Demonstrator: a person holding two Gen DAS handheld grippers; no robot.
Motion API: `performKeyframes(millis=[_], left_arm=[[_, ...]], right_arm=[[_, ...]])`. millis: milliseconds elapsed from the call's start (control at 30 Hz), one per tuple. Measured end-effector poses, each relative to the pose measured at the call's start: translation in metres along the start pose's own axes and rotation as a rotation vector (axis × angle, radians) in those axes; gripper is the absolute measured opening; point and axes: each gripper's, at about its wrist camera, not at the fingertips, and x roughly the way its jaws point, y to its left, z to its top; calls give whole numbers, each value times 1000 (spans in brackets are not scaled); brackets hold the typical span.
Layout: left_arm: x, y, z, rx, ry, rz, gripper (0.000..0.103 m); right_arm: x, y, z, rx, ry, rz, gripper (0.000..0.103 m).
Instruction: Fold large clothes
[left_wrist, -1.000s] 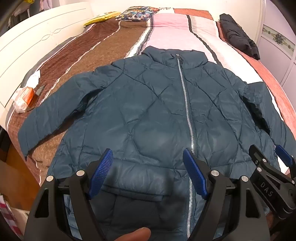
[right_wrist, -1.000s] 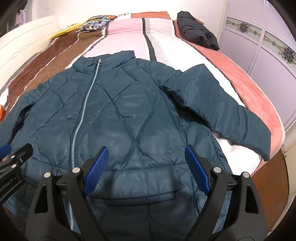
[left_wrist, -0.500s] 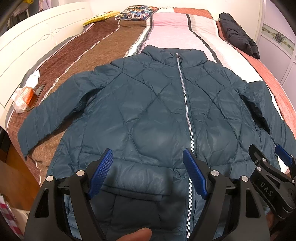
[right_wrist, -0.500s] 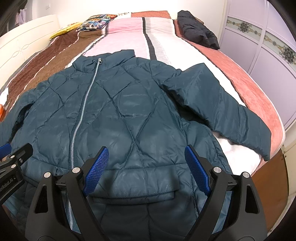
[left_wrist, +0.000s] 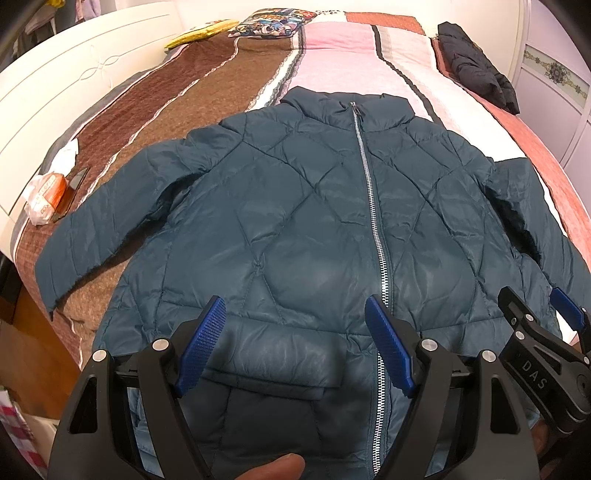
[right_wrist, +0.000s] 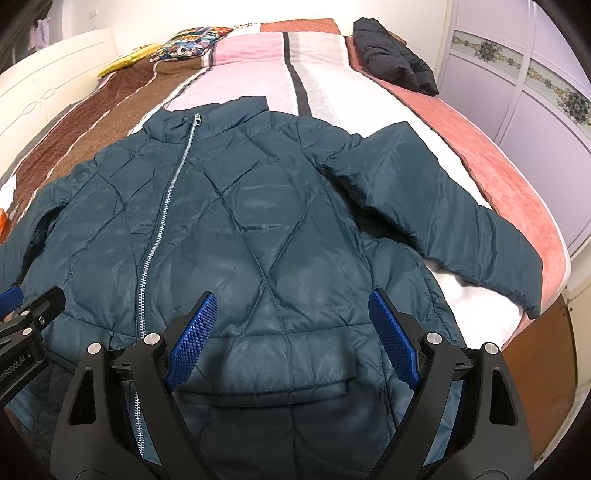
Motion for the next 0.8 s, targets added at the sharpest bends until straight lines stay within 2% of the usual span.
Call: performKeyframes(millis=[800], left_arm=[[2, 1, 3, 0, 2, 1, 76]], right_arm=[[1, 0, -1, 1, 0, 2, 84]])
